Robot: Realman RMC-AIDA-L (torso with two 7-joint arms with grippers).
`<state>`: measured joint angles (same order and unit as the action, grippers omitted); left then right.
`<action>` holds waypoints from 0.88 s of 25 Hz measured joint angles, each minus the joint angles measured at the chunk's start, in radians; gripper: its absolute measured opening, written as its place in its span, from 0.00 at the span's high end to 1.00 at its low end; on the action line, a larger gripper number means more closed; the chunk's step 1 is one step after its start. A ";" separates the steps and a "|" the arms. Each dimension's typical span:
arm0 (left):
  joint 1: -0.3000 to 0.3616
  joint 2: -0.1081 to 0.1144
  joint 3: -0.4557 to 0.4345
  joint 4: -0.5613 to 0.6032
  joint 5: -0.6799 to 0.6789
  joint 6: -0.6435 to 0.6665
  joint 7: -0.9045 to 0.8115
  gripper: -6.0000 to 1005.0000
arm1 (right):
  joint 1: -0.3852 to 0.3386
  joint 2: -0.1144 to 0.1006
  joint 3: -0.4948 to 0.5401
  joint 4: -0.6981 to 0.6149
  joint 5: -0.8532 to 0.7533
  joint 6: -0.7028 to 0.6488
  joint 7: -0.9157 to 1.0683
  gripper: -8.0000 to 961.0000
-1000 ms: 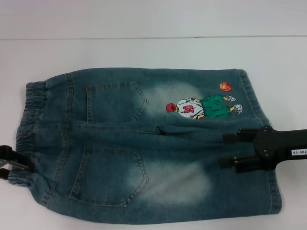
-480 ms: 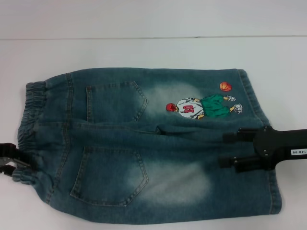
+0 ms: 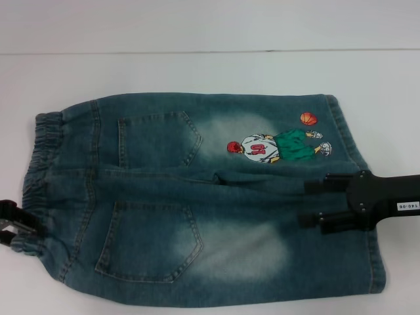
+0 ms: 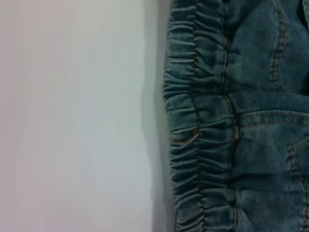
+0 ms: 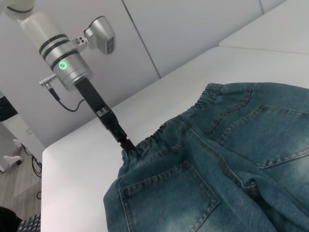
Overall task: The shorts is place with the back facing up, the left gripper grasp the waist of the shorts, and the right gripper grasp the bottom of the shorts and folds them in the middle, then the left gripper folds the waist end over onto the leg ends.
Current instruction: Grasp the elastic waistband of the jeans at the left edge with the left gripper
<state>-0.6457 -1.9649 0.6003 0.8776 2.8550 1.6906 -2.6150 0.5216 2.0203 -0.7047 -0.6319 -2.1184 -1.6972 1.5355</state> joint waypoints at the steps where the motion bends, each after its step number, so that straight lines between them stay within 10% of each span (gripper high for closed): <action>1: -0.001 -0.001 0.001 0.000 0.000 0.001 0.000 0.38 | 0.000 0.000 0.000 0.000 0.000 0.000 0.000 0.05; 10: -0.005 -0.013 0.001 0.003 -0.009 0.018 0.028 0.42 | 0.000 0.000 0.000 0.000 0.000 0.005 -0.002 0.05; 22: -0.007 -0.016 -0.002 0.006 -0.010 0.018 0.044 0.78 | 0.002 0.000 0.002 0.005 0.000 0.012 -0.002 0.05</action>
<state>-0.6525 -1.9807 0.5984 0.8836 2.8454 1.7082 -2.5708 0.5238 2.0202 -0.7023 -0.6265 -2.1184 -1.6855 1.5339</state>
